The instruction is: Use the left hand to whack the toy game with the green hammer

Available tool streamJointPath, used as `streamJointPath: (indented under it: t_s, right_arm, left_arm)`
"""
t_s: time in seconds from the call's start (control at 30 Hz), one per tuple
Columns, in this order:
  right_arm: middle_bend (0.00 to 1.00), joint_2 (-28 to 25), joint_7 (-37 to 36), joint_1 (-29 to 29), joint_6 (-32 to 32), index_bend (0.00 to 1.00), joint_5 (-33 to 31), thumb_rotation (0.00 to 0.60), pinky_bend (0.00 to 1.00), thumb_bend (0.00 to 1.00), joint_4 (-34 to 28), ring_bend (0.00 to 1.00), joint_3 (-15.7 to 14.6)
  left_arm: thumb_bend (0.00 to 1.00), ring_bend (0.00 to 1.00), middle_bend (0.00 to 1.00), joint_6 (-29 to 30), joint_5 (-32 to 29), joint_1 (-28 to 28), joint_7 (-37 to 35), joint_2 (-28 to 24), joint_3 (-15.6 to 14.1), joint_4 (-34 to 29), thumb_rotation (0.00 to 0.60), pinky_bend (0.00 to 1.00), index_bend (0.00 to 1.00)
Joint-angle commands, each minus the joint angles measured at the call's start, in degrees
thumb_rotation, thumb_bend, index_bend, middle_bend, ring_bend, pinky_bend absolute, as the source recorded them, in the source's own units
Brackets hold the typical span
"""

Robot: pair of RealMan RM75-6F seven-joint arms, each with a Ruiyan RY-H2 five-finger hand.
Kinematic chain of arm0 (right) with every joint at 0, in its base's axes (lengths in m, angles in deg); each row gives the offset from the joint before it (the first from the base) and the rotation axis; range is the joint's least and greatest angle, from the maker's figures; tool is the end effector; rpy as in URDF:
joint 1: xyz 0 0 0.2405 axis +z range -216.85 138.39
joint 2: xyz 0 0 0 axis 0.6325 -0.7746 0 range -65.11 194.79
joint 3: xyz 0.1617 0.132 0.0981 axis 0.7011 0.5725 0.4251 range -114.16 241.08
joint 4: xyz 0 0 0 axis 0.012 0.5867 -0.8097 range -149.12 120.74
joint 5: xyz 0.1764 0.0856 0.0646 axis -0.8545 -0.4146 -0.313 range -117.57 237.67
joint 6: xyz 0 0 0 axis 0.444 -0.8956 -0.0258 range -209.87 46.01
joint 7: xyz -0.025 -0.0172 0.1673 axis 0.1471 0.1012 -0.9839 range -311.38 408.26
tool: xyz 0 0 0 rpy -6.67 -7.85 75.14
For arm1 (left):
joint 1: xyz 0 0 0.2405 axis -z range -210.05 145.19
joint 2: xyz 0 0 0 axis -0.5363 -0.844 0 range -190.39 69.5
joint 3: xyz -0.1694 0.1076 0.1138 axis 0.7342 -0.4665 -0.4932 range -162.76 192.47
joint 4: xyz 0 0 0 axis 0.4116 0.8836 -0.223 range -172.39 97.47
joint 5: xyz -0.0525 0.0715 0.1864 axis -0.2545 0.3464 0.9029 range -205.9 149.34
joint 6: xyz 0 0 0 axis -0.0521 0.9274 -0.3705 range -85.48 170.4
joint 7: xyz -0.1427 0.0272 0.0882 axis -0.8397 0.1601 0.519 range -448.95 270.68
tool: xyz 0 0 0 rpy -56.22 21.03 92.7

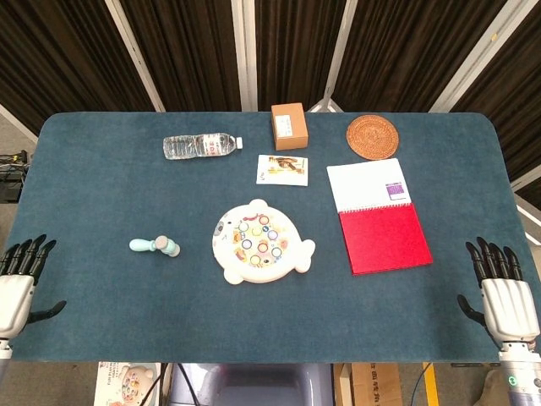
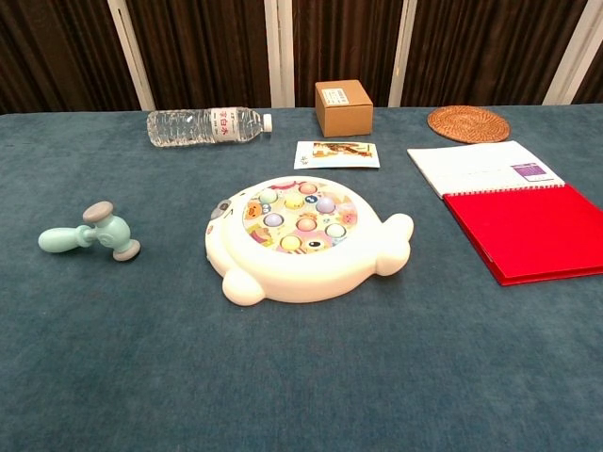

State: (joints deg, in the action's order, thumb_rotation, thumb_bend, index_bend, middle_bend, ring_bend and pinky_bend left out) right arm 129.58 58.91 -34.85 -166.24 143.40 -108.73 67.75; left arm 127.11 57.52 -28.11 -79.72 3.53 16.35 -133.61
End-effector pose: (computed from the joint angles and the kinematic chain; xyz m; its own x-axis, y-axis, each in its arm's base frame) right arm -0.2853 -0.2068 0.1489 0.5089 -0.0049 0.8608 -0.8601 0.0376 0.5087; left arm -0.2786 0.1960 0.1409 0.4865 0.0412 0.8727 0.8736 -0.0072 -0.4867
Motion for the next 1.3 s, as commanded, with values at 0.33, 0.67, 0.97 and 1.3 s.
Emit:
streamJointPath:
  t_s: [0.33,0.67,0.97,1.3]
  right_arm:
    - [0.00,0.39,-0.16,0.22,0.51,0.00,-0.81,0.600,0.00,0.27,0.01,0.00,0.31]
    - [0.00,0.51,-0.14,0.22,0.67,0.00,-1.54,0.600,0.00,0.27,-0.01,0.00,0.52]
    - [0.00,0.30,-1.02,0.33,1.23,0.00,-2.11,0.600,0.00,0.26,-0.21,0.00,0.64]
    - [0.00,0.04,-1.85,0.44,1.81,0.00,-2.40,0.600,0.00,0.26,-0.70,0.00,0.59]
  left_arm:
    - [0.05,0.00,0.01,-8.46,-5.45,6.83,5.67,-3.40,4.75,-6.62,0.600,0.02,0.12]
    - [0.14,0.05,0.19,-21.38,-21.42,17.14,16.20,-2.41,10.00,-9.77,0.600,0.13,0.35]
    - [0.25,0.08,0.24,-23.52,-31.90,23.64,25.14,4.26,11.15,-5.78,0.600,0.16,0.45]
    - [0.39,0.12,0.28,-23.77,-37.49,28.24,31.03,10.65,10.26,-1.94,0.600,0.21,0.48]
